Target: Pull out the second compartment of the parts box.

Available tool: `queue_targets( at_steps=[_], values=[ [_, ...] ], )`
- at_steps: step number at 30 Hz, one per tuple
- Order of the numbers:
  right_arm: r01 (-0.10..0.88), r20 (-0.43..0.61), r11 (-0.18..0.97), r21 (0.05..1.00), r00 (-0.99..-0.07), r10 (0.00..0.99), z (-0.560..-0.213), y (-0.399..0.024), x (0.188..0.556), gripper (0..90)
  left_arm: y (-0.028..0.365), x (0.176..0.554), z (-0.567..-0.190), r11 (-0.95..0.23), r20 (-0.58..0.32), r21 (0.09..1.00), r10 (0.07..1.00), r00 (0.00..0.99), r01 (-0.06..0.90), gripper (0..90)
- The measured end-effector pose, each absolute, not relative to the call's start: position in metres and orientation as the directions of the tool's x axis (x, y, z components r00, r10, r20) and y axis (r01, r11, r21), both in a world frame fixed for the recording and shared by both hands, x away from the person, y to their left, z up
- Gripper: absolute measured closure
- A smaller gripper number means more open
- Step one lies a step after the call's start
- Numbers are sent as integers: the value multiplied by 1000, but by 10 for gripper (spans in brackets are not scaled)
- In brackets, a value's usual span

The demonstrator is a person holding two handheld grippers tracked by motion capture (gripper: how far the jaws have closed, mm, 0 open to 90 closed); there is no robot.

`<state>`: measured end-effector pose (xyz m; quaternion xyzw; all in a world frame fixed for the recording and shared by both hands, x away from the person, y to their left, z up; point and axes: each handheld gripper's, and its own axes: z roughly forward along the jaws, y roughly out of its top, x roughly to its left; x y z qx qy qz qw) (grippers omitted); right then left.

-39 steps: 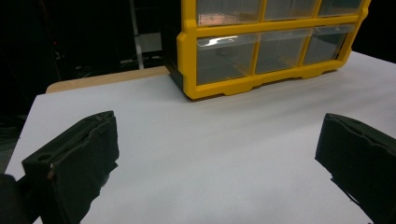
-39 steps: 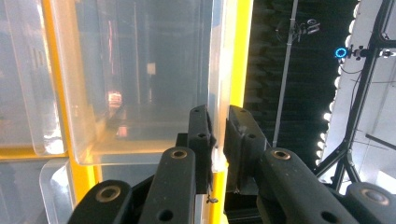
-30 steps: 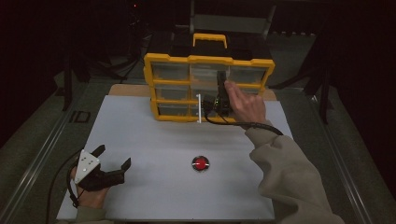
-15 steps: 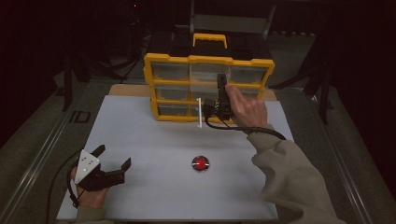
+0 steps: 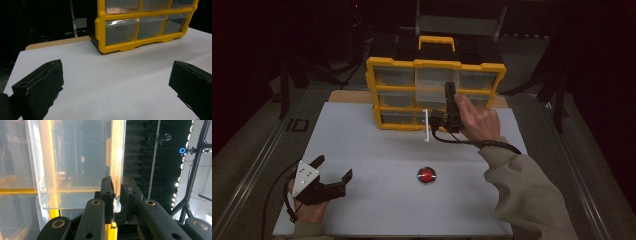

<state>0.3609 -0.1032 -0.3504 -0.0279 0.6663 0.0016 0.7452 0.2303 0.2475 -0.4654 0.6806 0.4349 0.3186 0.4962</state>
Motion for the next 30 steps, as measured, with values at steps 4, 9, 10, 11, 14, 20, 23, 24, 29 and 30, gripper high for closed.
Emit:
queue_targets(
  at_steps=[4, 9, 10, 11, 14, 20, 23, 24, 29, 30],
  values=[
    [-43, -993, 998, -39, 114, -34, -350, -103, 357, 805, 247, 230, -465, -130, 3, 952, 908, 420, 276, 1],
    [-43, -993, 999, -33, 114, -28, -349, -103, 354, 805, 248, 230, -466, -130, 2, 952, 908, 419, 277, 1],
    [-42, -993, 999, -33, 113, -28, -349, -103, 353, 805, 248, 230, -466, -131, 3, 952, 908, 419, 277, 1],
    [-43, -993, 999, -34, 113, -29, -349, -103, 352, 805, 248, 230, -466, -131, 3, 952, 908, 419, 277, 1],
    [-44, -993, 999, -33, 114, -27, -349, -103, 349, 806, 247, 230, -466, -131, 4, 952, 908, 419, 277, 1],
    [-49, -993, 998, -36, 118, -30, -348, -103, 342, 806, 248, 230, -465, -131, 3, 952, 908, 418, 276, 1],
    [-53, -992, 998, -36, 119, -29, -348, -103, 340, 807, 248, 230, -465, -133, 4, 951, 908, 419, 278, 1],
    [-51, -992, 998, -40, 120, -34, -348, -104, 338, 806, 248, 230, -465, -132, 4, 952, 908, 419, 277, 1],
    [-61, -992, 998, -31, 125, -23, -350, -104, 333, 806, 248, 230, -465, -128, 1, 952, 909, 416, 277, 1],
    [-61, -992, 998, -32, 124, -24, -350, -104, 332, 806, 247, 230, -465, -130, 3, 952, 909, 418, 277, 1]
  ],
)
